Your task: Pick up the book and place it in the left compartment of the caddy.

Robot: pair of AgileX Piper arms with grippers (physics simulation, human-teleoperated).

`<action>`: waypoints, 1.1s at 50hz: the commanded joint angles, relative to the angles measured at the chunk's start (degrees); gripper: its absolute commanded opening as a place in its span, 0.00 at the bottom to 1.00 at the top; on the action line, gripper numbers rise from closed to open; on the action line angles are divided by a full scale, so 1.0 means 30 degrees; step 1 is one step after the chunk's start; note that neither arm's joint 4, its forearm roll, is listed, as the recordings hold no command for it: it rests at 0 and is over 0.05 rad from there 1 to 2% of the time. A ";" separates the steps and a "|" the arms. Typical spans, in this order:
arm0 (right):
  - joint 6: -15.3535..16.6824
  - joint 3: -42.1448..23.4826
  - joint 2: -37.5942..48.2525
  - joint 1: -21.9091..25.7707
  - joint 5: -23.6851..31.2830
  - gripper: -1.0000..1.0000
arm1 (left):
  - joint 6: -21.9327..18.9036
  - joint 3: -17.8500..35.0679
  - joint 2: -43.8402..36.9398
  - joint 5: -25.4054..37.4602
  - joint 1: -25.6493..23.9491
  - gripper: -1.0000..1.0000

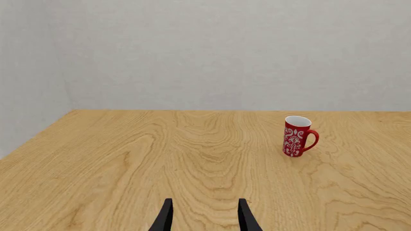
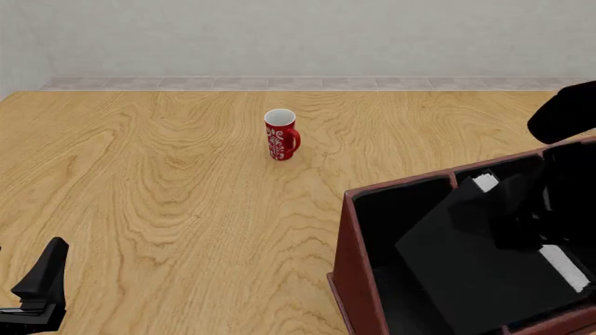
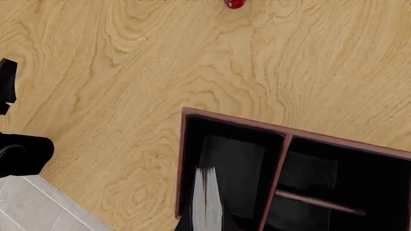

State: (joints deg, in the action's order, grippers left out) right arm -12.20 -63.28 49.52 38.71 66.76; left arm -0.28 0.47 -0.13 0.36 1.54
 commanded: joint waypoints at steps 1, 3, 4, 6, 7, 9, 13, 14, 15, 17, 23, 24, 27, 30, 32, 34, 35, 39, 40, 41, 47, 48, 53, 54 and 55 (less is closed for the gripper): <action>-0.0285 -0.0026 0.0303 -0.0142 -0.0511 0.00 | -0.0001 0.0000 0.0001 -0.0005 0.0000 1.00; -0.0269 0.0089 0.0358 -0.0151 -0.0640 0.00 | -0.0001 0.0000 0.0000 -0.0001 0.0000 1.00; -0.0255 0.0121 0.0404 -0.0178 -0.0737 0.00 | -0.0003 0.0000 0.0000 0.0000 0.0001 1.00; -0.0192 0.0228 0.0476 -0.0244 -0.0879 0.00 | -0.0003 0.0000 0.0001 -0.0002 0.0000 1.00; -0.0159 0.0303 0.0528 -0.0276 -0.0950 0.00 | -0.0001 0.0000 0.0001 -0.0002 0.0001 1.00; -0.0258 0.0384 0.0596 -0.0193 -0.1101 0.00 | -0.0005 0.0000 0.0000 0.0000 0.0001 1.00; -0.0250 0.0805 0.0803 -0.0189 -0.1626 0.00 | -0.0003 0.0000 0.0001 -0.0003 -0.0001 1.00; -0.0287 0.1004 0.0870 -0.0140 -0.1851 0.00 | 0.0000 0.0000 0.0000 -0.0001 0.0003 1.00; -0.0294 0.1076 0.0888 -0.0152 -0.1917 0.00 | 0.0000 0.0000 0.0000 0.0000 0.0000 1.00; -0.0313 0.1259 0.0956 -0.0136 -0.2129 0.00 | -0.0003 0.0000 0.0001 -0.0003 -0.0001 1.00; -0.0333 0.1776 0.1113 -0.0171 -0.2636 0.00 | 0.0003 0.0000 0.0000 0.0001 0.0000 1.00; -0.0298 0.1853 0.1125 -0.0190 -0.2732 0.00 | -0.0001 0.0000 0.0000 -0.0001 0.0000 1.00; -0.0331 0.2226 0.1230 -0.0198 -0.3125 0.00 | -0.0001 0.0000 0.0001 -0.0002 0.0001 1.00; -0.0355 0.2537 0.1280 -0.0192 -0.3395 0.00 | 0.0001 0.0000 0.0001 -0.0002 0.0002 1.00; -0.0407 0.2759 0.1306 -0.0195 -0.3586 0.00 | -0.0003 0.0000 0.0000 0.0001 -0.0002 1.00; -0.0357 0.2896 0.1327 -0.0246 -0.3706 0.00 | -0.0001 0.0000 0.0000 -0.0001 0.0000 1.00; -0.0374 0.2905 0.1340 -0.0231 -0.3746 0.00 | -0.0001 0.0000 0.0000 -0.0001 0.0000 1.00; -0.0405 0.3262 0.1329 -0.0296 -0.3972 0.00 | -0.0001 0.0000 0.0000 -0.0001 0.0000 1.00; -0.0421 0.3315 0.1322 -0.0313 -0.4020 0.00 | 0.0000 0.0000 0.0000 0.0001 0.0005 1.00; -0.0425 0.3400 0.1310 -0.0332 -0.4069 0.00 | -0.0001 0.0000 0.0000 -0.0001 0.0000 1.00; -0.0421 0.3931 0.1298 -0.0350 -0.4464 0.00 | -0.0001 0.0000 0.0001 -0.0002 0.0001 1.00; -0.0421 0.3933 0.1298 -0.0349 -0.4466 0.00 | -0.0001 0.0000 0.0001 -0.0002 0.0001 1.00; -0.0460 0.4254 0.1284 -0.0396 -0.4760 0.00 | -0.0002 0.0000 0.0000 0.0000 -0.0003 1.00; -0.0499 0.4395 0.1265 -0.0415 -0.4841 0.00 | 0.0003 0.0000 0.0000 -0.0001 0.0001 1.00; -0.0551 0.4541 0.1238 -0.0382 -0.4981 0.00 | 0.0003 0.0000 0.0001 -0.0002 0.0002 1.00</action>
State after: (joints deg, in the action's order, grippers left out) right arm -12.48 -51.74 53.51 37.68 53.94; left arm -0.28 0.46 -0.12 0.35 1.54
